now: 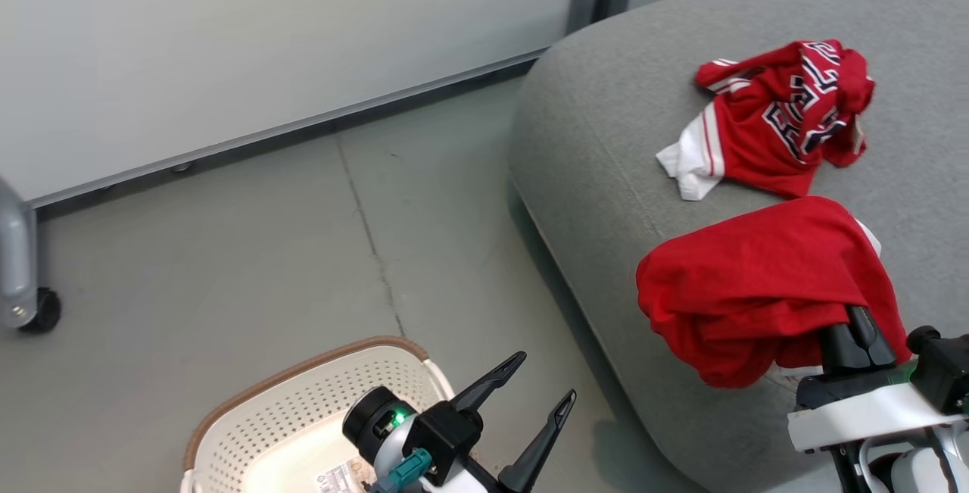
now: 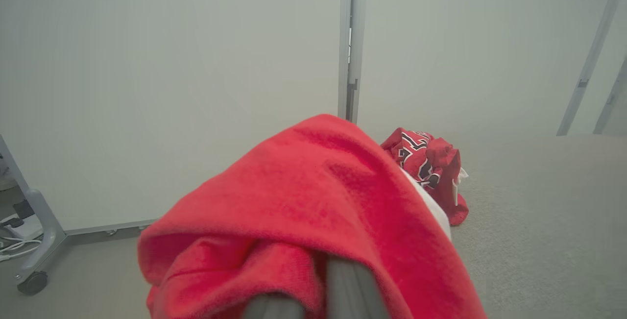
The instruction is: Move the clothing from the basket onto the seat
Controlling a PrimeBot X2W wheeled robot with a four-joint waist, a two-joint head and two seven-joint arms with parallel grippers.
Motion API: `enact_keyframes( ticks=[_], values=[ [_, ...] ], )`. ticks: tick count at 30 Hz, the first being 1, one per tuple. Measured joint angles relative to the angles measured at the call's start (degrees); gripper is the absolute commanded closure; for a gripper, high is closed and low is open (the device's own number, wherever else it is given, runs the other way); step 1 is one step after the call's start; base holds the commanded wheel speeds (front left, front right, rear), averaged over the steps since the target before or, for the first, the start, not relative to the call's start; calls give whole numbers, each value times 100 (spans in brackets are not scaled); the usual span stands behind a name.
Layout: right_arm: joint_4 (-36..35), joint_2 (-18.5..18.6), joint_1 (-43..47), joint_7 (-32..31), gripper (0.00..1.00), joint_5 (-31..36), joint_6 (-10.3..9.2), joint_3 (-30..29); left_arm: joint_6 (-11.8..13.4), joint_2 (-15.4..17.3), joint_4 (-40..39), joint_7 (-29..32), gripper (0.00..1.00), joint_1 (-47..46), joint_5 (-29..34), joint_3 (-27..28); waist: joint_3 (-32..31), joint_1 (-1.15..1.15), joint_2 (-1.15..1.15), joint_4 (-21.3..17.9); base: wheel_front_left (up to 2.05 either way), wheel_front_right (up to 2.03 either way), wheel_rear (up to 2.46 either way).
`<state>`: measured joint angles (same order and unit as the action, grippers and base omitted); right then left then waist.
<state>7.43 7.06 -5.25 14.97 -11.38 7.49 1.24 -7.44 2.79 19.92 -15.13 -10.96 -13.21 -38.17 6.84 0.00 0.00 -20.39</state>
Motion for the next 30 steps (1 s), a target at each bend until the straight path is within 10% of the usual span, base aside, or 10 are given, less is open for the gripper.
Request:
enact_keyframes(
  ticks=[30],
  values=[
    [-3, -235, 28, 0, 100, 1, 0, -126, 0, 70, 73, 0, 0, -108, 46, -151, 250, 0, 0, -748, 0, 0, 0]
  ],
)
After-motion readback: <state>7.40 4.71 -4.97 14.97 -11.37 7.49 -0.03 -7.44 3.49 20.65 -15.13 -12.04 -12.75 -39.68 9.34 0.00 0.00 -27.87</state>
